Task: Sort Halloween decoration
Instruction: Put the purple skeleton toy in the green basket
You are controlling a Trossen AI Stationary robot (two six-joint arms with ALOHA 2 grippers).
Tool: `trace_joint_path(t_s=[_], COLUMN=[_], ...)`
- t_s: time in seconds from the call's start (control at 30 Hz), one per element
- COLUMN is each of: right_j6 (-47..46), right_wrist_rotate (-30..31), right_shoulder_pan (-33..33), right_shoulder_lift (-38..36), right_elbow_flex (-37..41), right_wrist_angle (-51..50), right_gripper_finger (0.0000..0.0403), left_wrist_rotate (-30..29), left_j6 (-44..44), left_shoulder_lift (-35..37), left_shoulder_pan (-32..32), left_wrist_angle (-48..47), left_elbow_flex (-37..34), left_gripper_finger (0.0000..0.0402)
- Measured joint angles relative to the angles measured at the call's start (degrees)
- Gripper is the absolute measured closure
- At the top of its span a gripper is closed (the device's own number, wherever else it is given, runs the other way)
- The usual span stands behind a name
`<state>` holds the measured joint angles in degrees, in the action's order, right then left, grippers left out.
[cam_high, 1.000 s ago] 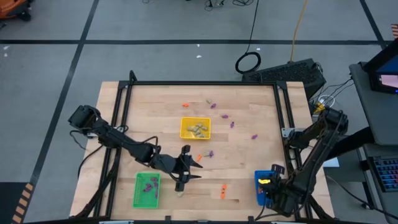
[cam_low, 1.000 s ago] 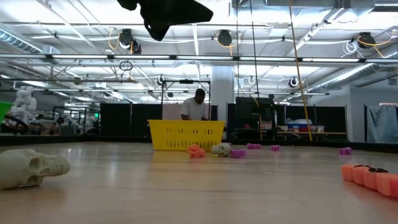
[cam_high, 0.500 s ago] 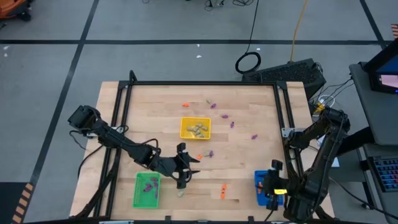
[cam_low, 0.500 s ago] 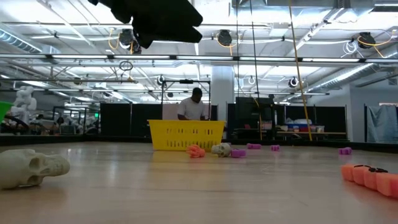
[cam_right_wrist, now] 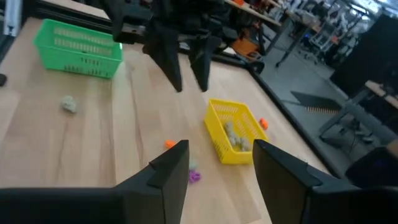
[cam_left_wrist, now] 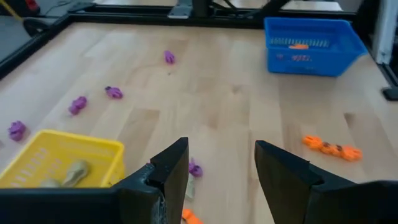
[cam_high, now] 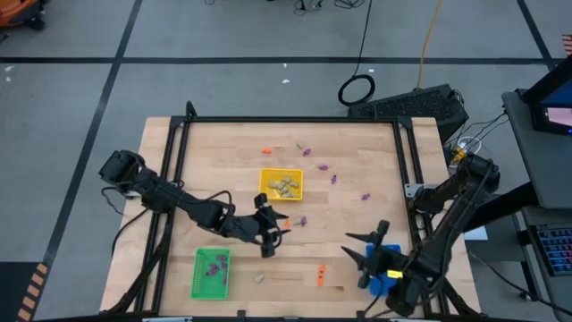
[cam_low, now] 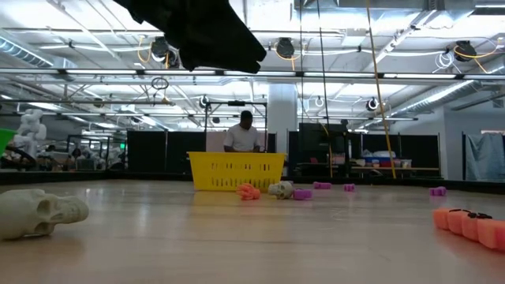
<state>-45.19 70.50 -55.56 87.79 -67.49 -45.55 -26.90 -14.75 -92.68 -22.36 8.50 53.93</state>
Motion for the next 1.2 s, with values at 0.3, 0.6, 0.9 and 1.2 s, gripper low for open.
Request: trace_joint_path(t_s=[0.3,0.6,0.9,1.2], right_j6=[-8.79,-1.43,16.1,29.99], right_wrist_rotate=[-3.53,-27.69,-44.71,-53.15], right_shoulder_pan=[8.03,21.88,32.72,44.23], right_shoulder_lift=[0.0,-1.38,-9.88,-10.8], right_elbow_flex=[6.57,7.09,7.07,10.9], right_wrist_angle=[6.31,-4.93,-17.28,-15.02], right_gripper_finger=[0.0238,0.0238,0.0238,0.0238], left_wrist_rotate=[-0.41,-0.67,-0.65,-0.65], left_j6=[-1.45,0.26,1.82,1.76], left_shoulder_lift=[0.0,0.0,0.0,0.0], left_shoulder_pan=[0.34,0.6,0.93,0.98], left_wrist_angle=[0.01,-0.78,-2.26,-2.89], left_elbow_flex=[0.0,0.0,0.0,0.0], left_gripper_finger=[0.022,0.022,0.022,0.022])
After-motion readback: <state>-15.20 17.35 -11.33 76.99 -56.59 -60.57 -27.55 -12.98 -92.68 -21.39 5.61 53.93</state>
